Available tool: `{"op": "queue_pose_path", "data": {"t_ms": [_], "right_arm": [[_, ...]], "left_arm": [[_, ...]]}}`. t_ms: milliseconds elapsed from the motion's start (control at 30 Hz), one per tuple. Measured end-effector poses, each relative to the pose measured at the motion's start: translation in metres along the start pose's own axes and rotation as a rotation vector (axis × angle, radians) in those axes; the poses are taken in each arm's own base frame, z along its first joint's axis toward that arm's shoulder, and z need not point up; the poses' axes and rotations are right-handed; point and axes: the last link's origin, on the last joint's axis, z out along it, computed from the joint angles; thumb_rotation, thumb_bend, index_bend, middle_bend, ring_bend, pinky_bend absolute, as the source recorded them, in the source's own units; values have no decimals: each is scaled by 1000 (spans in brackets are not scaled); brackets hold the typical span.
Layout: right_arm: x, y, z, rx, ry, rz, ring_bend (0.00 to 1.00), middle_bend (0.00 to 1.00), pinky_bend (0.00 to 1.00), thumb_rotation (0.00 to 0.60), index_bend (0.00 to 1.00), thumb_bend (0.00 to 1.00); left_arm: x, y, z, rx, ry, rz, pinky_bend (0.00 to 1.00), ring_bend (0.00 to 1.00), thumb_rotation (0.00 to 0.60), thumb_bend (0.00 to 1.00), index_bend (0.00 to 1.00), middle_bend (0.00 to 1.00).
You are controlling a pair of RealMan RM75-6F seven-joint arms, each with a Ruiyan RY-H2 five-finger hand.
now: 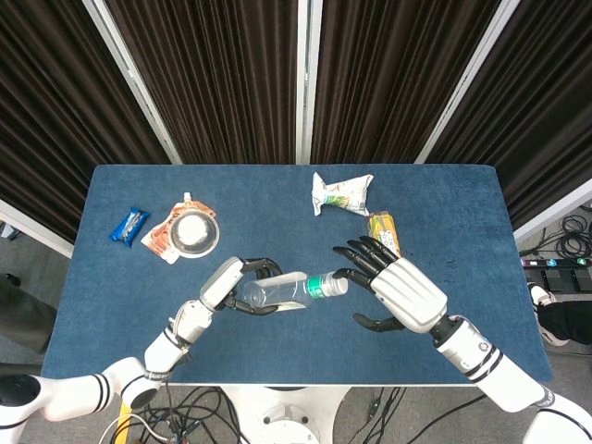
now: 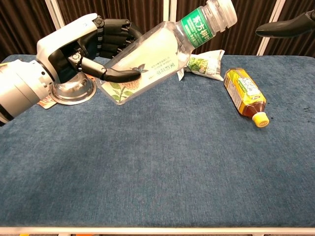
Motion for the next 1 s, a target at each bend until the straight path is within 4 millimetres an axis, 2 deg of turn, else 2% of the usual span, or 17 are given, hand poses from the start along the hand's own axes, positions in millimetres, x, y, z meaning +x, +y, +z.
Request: {"op": "queue_pose_path", "data": {"t_ms": [133,300,633,1000], "right_arm": [[2,0,1,4,25,2,0,70,0,547,254,208],[2,2,6,0,57,4,0,76,0,599,253,213],[-1,1,15,2,70,-3,0,86,0,600,256,215],[-3,1,19,2,71,-9,0,102,0,600,331,268]], "left_arm": [[0,2,0,-7,2,-2,577,523,600,379,621,596],[-2,4,-1,-15,-4,0,577,523,600,380,621,596],[-1,4,-2,-15,-2,-2,577,523,600,380,621,596],[-1,5,-2,-18,-1,-5,577,523,600,380,621,596]]}}
